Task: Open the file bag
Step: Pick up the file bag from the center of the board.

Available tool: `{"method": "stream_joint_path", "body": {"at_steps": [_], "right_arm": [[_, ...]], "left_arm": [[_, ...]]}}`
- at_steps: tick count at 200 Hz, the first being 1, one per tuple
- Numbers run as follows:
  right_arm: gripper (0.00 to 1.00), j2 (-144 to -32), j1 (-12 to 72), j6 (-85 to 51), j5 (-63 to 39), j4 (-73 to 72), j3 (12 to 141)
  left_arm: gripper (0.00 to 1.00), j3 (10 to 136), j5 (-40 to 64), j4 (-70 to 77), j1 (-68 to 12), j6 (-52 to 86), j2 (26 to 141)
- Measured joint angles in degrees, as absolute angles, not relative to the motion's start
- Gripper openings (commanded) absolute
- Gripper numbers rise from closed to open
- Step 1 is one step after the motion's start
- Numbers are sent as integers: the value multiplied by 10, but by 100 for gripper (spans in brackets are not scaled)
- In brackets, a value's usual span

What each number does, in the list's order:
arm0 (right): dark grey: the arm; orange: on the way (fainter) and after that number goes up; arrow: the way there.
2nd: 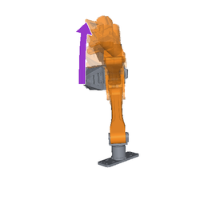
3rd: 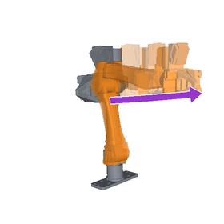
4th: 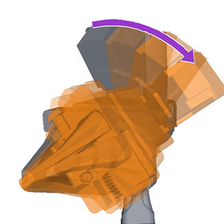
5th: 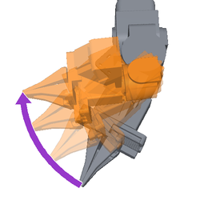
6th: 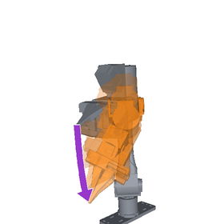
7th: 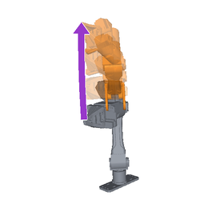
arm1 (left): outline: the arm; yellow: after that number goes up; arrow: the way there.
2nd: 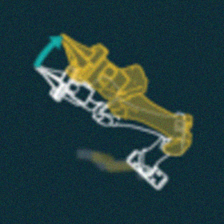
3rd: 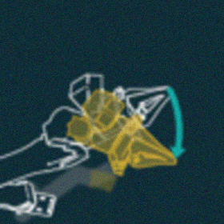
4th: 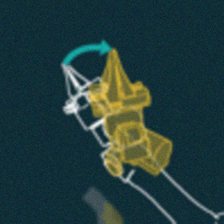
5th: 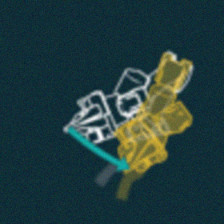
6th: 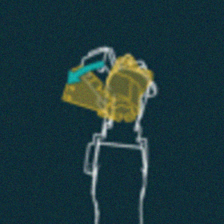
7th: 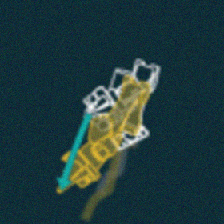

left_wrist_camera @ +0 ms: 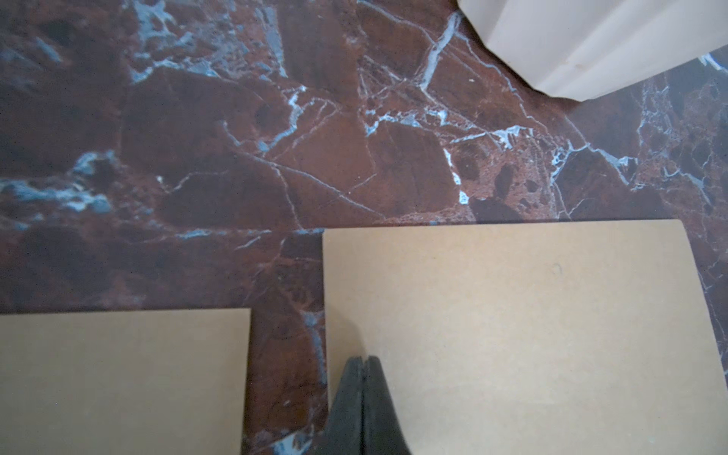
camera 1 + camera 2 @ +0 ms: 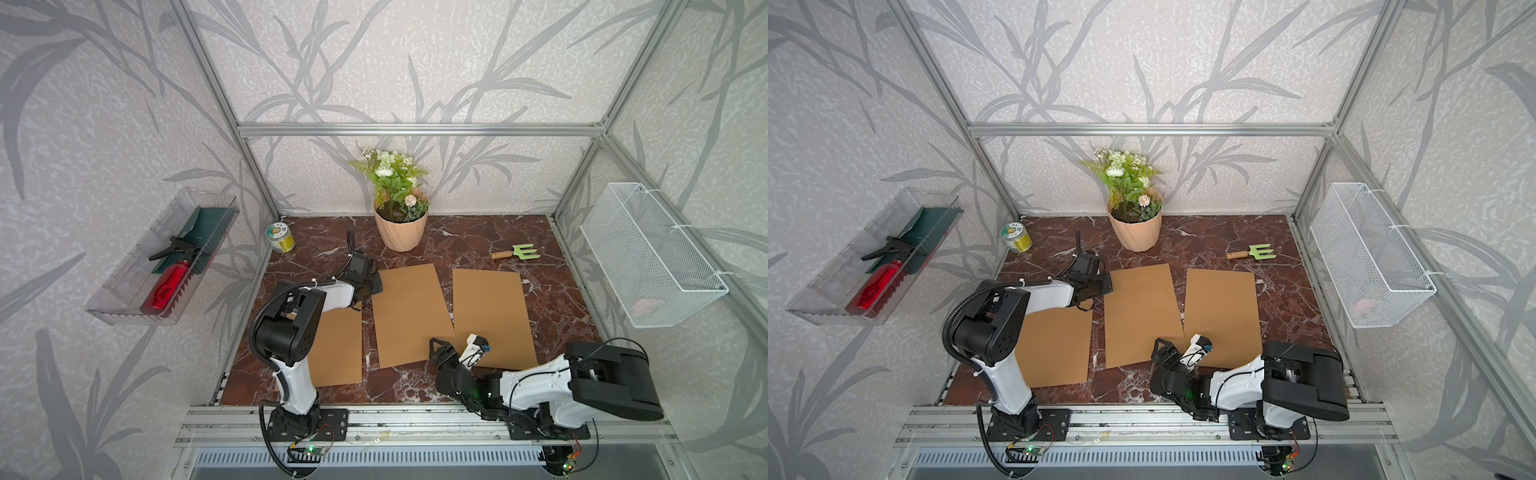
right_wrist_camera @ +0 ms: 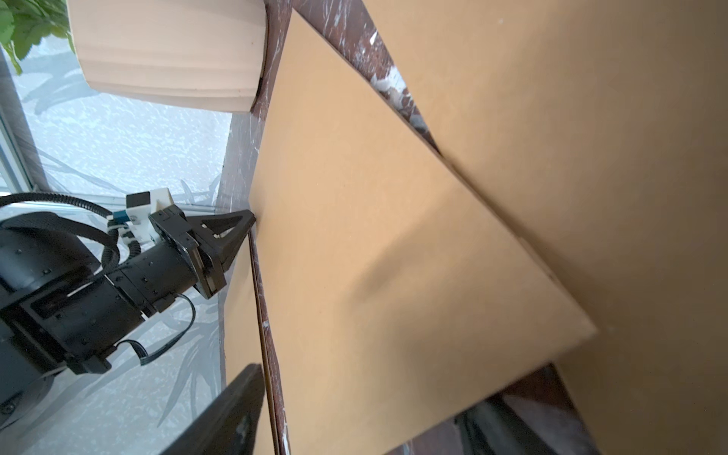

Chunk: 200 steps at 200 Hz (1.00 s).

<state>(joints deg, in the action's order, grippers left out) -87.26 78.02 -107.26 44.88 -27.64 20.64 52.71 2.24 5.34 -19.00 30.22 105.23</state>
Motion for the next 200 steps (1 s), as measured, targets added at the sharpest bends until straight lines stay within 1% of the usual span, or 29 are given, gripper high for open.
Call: {"method": "stream_joint_path", "body": {"at_steps": [10, 21, 78, 99, 149, 169, 200], "right_arm": [[58, -878, 777, -1064, 445, -279, 208], [54, -883, 774, -1048, 438, -280, 209], [51, -884, 757, -982, 408, -257, 225], [45, -883, 748, -959, 401, -251, 227], [39, -880, 725, -914, 389, -253, 227], [34, -882, 720, -899, 382, -265, 227], [29, -900, 713, -877, 370, -298, 228]], "left_arm": [[0, 527, 23, 55, -190, 302, 1053], [0, 527, 24, 56, -190, 302, 1053], [0, 527, 27, 62, -190, 302, 1056], [0, 527, 28, 64, -190, 302, 1056], [0, 527, 31, 70, -190, 302, 1058], [0, 527, 31, 71, -190, 302, 1059], [0, 526, 32, 72, -190, 302, 1059]]}}
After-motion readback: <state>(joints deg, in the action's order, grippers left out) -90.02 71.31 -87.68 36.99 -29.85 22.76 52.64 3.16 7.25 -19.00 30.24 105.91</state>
